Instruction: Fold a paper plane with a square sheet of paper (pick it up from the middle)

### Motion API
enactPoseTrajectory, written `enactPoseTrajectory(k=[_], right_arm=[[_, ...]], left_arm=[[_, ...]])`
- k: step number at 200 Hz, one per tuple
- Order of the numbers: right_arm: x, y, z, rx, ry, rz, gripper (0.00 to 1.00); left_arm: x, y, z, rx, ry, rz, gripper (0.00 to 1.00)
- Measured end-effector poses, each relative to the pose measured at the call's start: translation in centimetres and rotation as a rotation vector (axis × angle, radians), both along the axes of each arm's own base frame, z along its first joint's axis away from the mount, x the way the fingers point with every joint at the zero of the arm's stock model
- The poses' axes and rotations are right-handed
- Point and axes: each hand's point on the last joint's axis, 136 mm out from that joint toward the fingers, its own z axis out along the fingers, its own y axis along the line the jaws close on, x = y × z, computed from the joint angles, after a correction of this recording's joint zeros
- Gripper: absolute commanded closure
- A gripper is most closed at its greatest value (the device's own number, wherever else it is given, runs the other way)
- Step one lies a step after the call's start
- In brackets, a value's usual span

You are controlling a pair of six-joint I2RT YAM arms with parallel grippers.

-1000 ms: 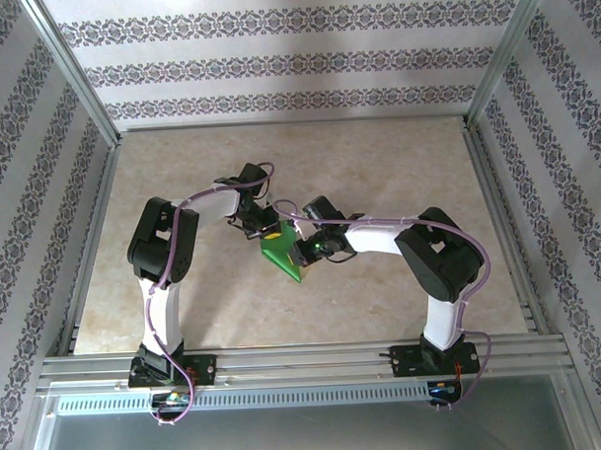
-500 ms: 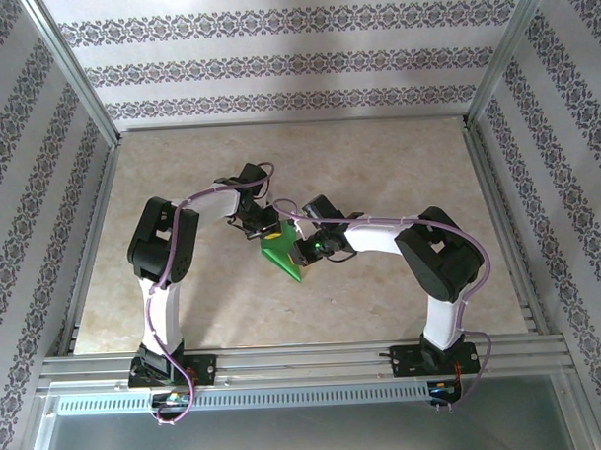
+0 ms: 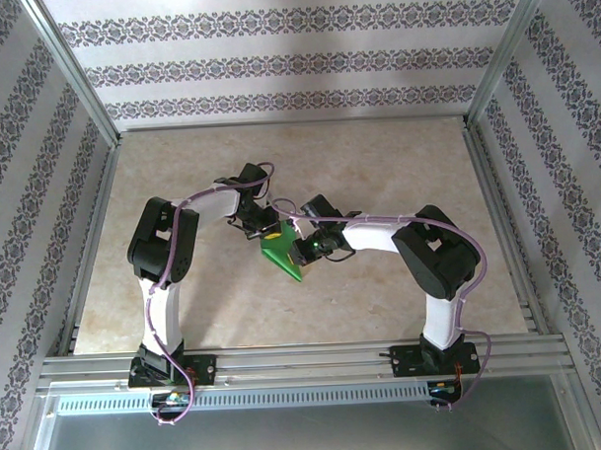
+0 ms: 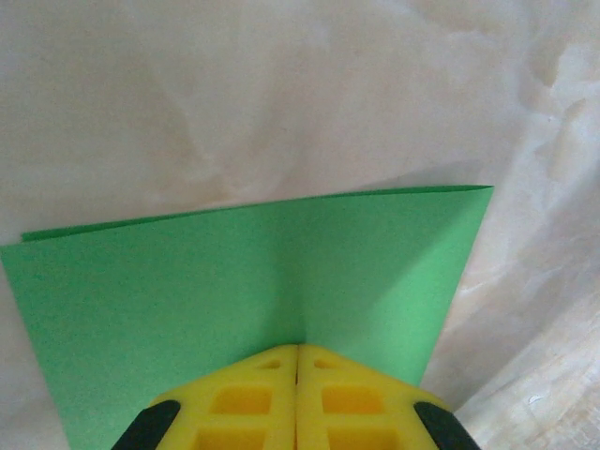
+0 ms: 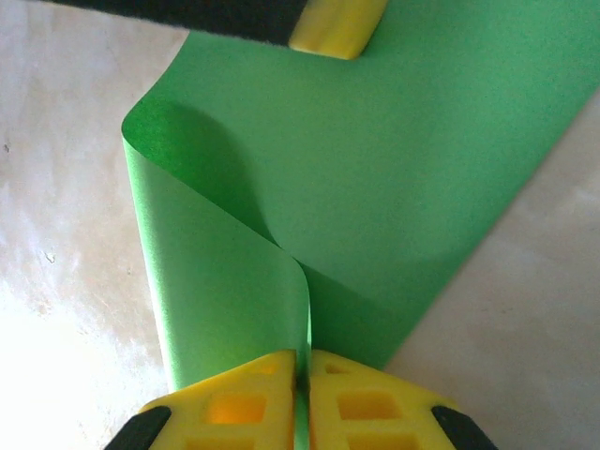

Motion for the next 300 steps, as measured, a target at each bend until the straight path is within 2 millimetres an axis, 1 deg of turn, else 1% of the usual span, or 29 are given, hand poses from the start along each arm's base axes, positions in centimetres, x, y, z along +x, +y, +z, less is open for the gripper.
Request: enactPoseTrajectory(k=[232,244,265,283,300], right_arm=[[-0.2,-0.2,0.0,-0.008,0.02,-0.016,0.87],[-0.2,-0.2,0.0,-0.008,0.02,-0.016,0.87],[-0.2,-0.2,0.0,-0.008,0.02,-0.017,0.87],[-0.2,-0.2,0.0,-0.01,0.022,-0.016,0.87],[-0.2,-0.2,0.0,-0.011,0.023,-0.016,0.87]], left_arm=[[0.0,0.0,0.0,0.0,-0.001,0.0,0.93],[0.0,0.0,0.1,-0.001,-0.001,0.001,0.91],[0.1,-0.1,0.1,-0.004,0.004,0.013,0.84],[0.1,0.1,0.6,-0.005,-0.003,0.034,0.79],[-0.3,0.6,1.3,-0.007,-0.009,0.069,0.74]])
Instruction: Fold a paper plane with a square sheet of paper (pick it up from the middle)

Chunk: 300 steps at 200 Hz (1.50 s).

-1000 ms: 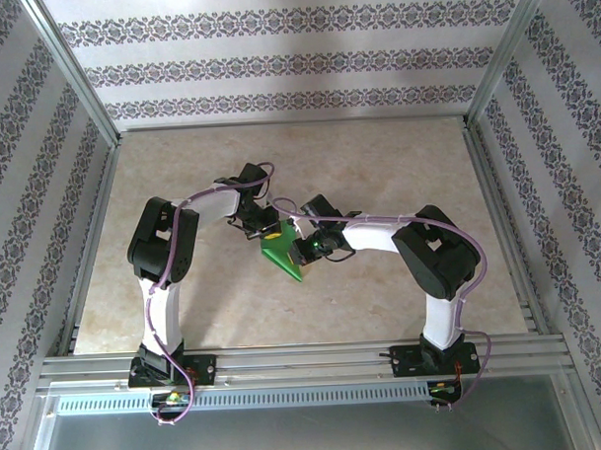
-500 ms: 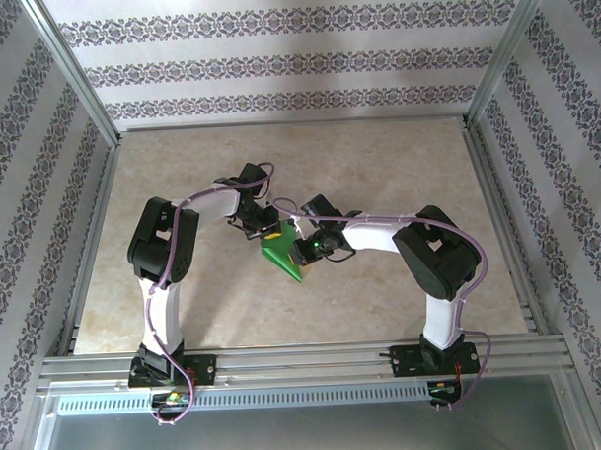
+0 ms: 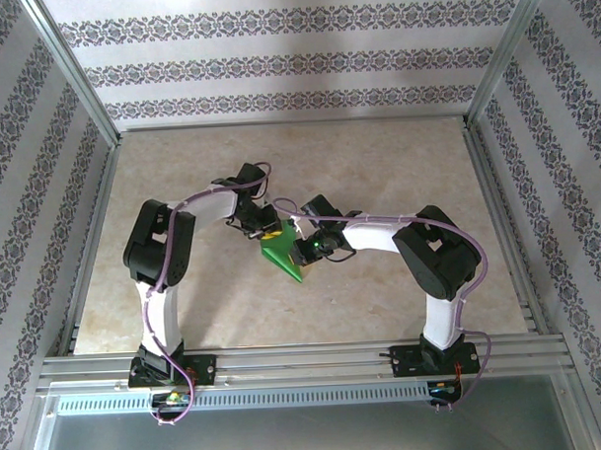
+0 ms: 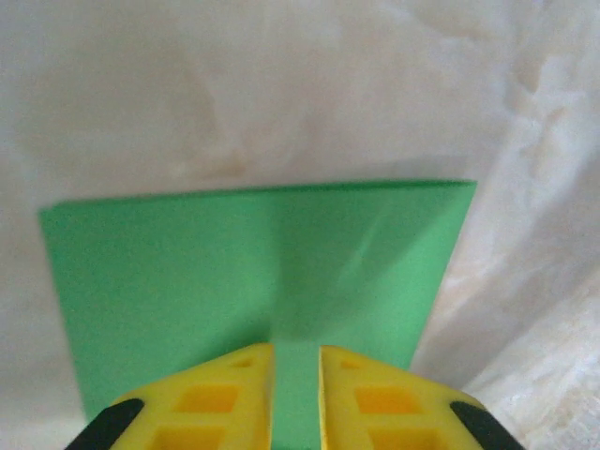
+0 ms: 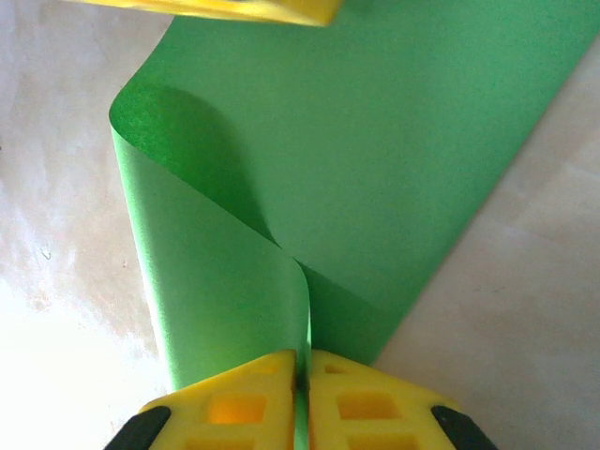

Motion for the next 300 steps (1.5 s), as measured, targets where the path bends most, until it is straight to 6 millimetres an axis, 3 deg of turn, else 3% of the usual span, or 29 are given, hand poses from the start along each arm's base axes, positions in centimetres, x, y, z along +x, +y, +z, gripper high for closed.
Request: enactPoseTrajectory(k=[49,71,118,179,240,300], right_arm=[[0.0,0.0,0.0,-0.002,0.002,0.0,0.87],[0.0,0.0,0.0,-0.003,0.004,0.0,0.87],[0.0,0.0,-0.1,-0.004,0.005,0.0,0.87],[0.0,0.0,-0.1,-0.008,0.01,0.0,0.87],[0.0,0.0,-0.2,-0.013,0.016,0.0,0.87],[0.0,0.0,-0.2,-0.015,0.019,0.0,0.87]], left_arm=[[-0.7,1.9,4.4,-0.076,-0.082,0.152,0.73],[-1.1,1.9,5.2,-0.137,-0.102,0.219,0.77],[-4.0,-0.3,2.8,-0.194,-0.015,0.273,0.82],[-4.6,-2.6,2.3,-0.219,-0.001,0.254,0.84],[-6.3,-2.1,0.3,-0.187,0.047,0.251,0.85],[-6.8,-1.8,-0.8,-0.167,0.067,0.255,0.85]])
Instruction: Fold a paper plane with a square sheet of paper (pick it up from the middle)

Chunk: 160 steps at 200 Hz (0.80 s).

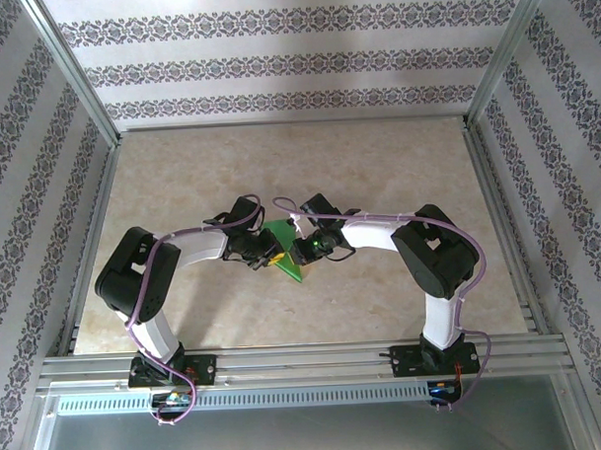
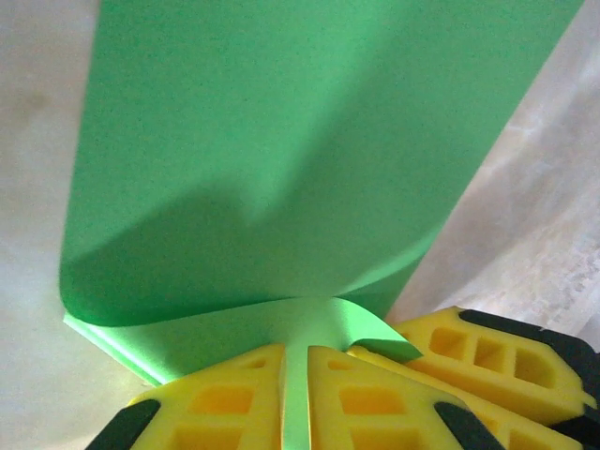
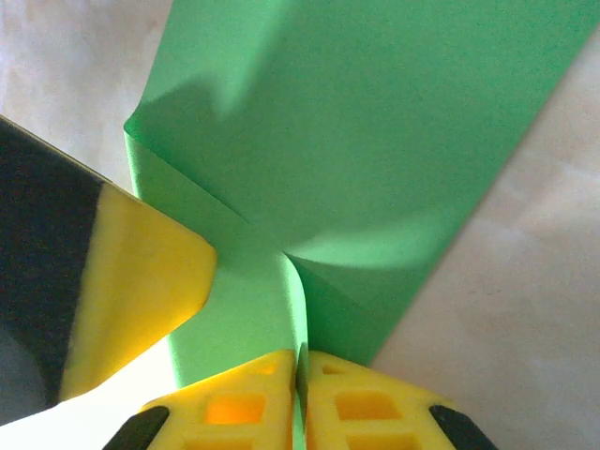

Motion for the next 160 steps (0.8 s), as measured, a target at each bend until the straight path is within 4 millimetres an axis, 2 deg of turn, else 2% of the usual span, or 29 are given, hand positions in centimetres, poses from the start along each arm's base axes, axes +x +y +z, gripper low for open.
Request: enactPoseTrajectory(k=[120,160], right_arm=[[0.0,0.0,-0.02,0.0,0.001,0.0,0.86],[0.04,0.05,0.13,-0.001,0.007,-0.005,0.83]], left_arm=[[-0.19,0.15,-0.57,0.011,0.006,-0.007,0.86],[-0.27,0.32,-0.84,0.017,0.001,-0.008,0.89]])
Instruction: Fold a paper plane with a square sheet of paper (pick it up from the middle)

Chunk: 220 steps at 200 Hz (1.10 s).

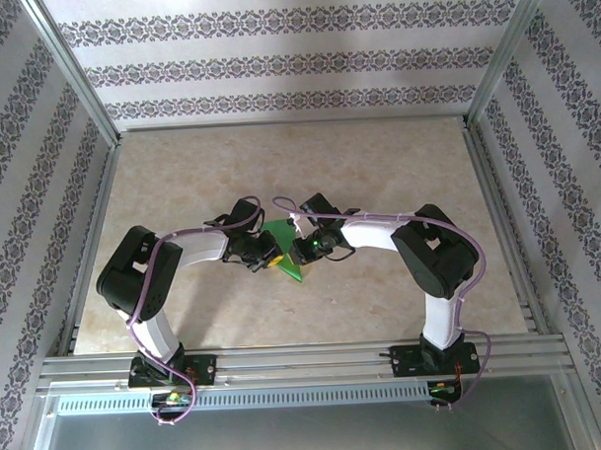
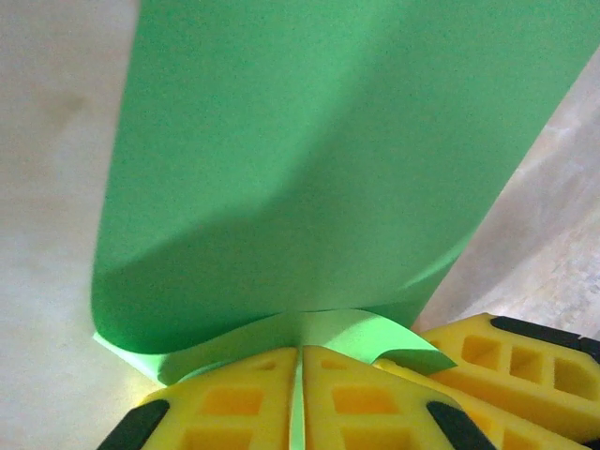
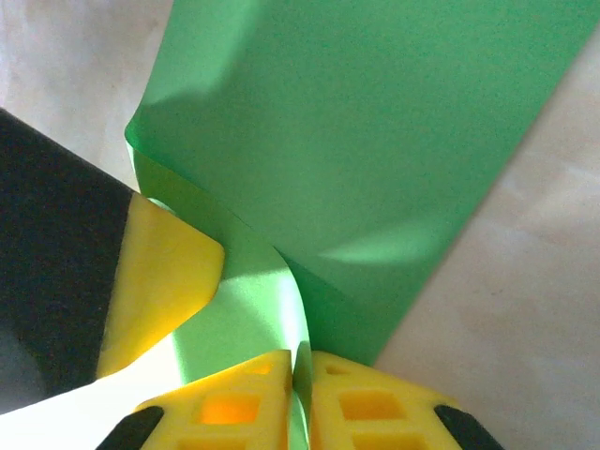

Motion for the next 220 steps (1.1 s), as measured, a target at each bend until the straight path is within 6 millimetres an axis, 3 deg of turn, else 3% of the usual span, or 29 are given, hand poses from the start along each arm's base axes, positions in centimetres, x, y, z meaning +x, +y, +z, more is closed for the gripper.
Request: enactPoseTrajectory(k=[45,78,109,163,220], right_arm=[[1.1,-0.4,1.0,0.029,0.047,-0.079,0.75],[2.4,-1.2,4.2,0.094,0.038,-0.148,0.74],[1.5,-0.3,6.5,0.159,0.047,-0.129,0.8],[-2.7,1.9,5.3,0.147,0.134,-0.047,0.86],[-3.8,2.3,2.7,0.099,0.187,-0.031,0.88]], left_arm=[[0.0,0.0,0.0,0.0,-0.013,-0.011,0.9],[0.0,0.0,0.0,0.002,-0.016,-0.015,0.9],[0.0,0.0,0.0,0.001,-0.016,-0.015,0.9],[0.0,0.0,0.0,0.002,-0.016,-0.015,0.91],[0.0,0.0,0.0,0.002,-0.016,-0.015,0.91]])
